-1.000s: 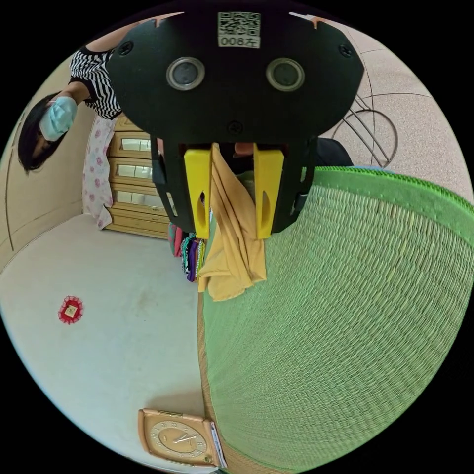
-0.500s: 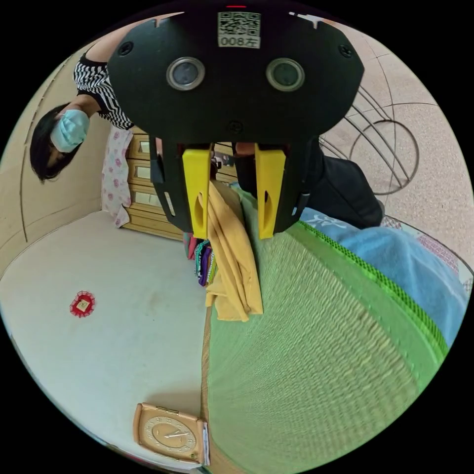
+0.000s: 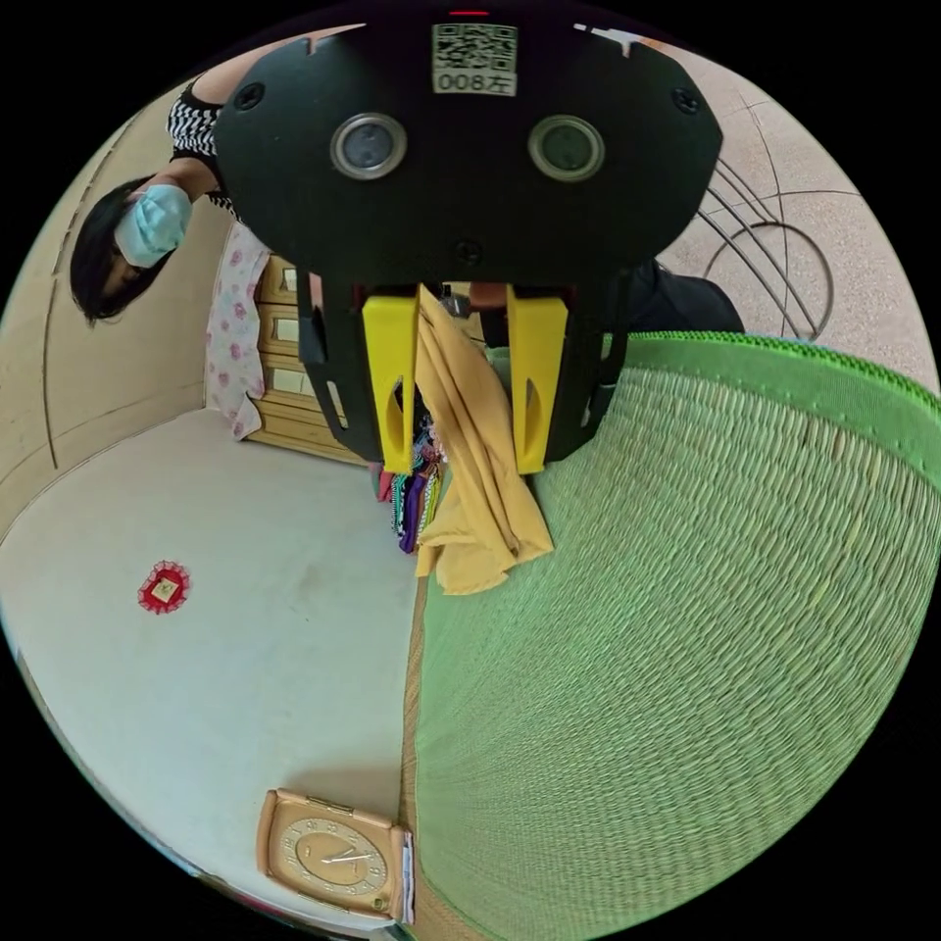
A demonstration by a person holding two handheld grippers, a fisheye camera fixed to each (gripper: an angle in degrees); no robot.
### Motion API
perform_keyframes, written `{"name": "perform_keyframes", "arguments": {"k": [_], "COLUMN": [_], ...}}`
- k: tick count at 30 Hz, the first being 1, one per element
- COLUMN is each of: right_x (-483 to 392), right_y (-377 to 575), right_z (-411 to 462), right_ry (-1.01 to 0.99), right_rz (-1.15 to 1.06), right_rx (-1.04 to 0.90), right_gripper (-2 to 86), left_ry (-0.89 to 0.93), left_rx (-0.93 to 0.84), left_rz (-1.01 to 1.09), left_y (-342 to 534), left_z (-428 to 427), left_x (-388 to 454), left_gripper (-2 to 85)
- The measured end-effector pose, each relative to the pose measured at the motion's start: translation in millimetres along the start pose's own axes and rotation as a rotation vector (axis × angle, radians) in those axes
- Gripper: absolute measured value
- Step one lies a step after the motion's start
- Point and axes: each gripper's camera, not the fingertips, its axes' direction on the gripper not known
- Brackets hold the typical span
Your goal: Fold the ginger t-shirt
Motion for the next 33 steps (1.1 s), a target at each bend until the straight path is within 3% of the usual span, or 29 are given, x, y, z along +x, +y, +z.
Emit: {"name": "perform_keyframes", "arguments": {"k": [14, 22, 33], "right_x": [3.0, -0.7, -51.1], "right_y": [36.7, 85.7, 171.7], "right_z": [35.7, 30.8, 18.2], "right_ry": [0.22, 0.279, 0.232], "right_rz": [0.007, 0.022, -0.116], "right_rx": [-0.082, -0.107, -0.071], "right_gripper": [0.7, 0.9, 1.0], "left_ry": [-0.203, -0.147, -0.037], "left_rx": [-0.041, -0.023, 0.041], "left_rz": [0.061, 0.101, 0.2], "left_y": [40.4, 102.8, 178.1], "left_z": [49.6, 75.0, 127.8], "left_x": [21.0, 33.7, 72.1], "left_gripper": [3.1, 2.2, 1.9]}}
